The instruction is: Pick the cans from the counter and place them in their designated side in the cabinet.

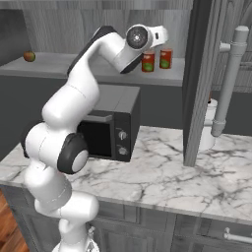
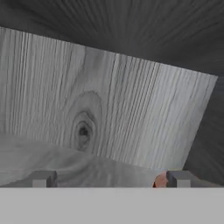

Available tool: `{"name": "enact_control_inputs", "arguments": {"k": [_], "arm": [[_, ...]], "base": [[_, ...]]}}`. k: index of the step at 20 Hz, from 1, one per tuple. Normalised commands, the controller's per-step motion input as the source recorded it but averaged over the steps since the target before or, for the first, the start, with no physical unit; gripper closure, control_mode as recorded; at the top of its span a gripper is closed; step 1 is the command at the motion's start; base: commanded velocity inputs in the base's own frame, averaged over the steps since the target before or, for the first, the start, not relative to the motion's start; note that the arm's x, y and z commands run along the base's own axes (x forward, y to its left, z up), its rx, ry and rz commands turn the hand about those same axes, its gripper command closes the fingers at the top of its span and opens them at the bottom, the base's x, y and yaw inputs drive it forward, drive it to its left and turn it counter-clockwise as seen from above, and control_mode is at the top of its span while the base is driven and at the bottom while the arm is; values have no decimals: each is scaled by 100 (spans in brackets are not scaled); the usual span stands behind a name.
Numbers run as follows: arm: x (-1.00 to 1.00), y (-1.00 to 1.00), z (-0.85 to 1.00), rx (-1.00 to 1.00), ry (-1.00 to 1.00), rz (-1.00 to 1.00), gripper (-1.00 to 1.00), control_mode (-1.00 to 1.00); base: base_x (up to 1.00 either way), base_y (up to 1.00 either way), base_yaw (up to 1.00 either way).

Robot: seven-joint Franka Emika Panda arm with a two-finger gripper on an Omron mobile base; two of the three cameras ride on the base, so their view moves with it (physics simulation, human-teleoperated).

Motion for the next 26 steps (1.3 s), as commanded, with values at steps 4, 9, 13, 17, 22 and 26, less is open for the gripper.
{"name": "enact_control_inputs", "arguments": {"k": [4, 9, 13, 17, 22, 26], "arm": [[-52, 52, 0, -7, -20, 10, -100, -100], [-47, 61, 1, -10, -6, 10, -100, -100], [-65, 35, 6, -12, 0, 8, -100, -100], [-66, 35, 9, -14, 4, 4, -100, -100], [-65, 41, 10, -14, 8, 1, -100, -100], [-85, 29, 1, -11, -1, 1, -100, -100]], "base": [[0, 0, 0], [0, 0, 0], [0, 0, 0], [0, 0, 0], [0, 0, 0], [0, 0, 0]]}}
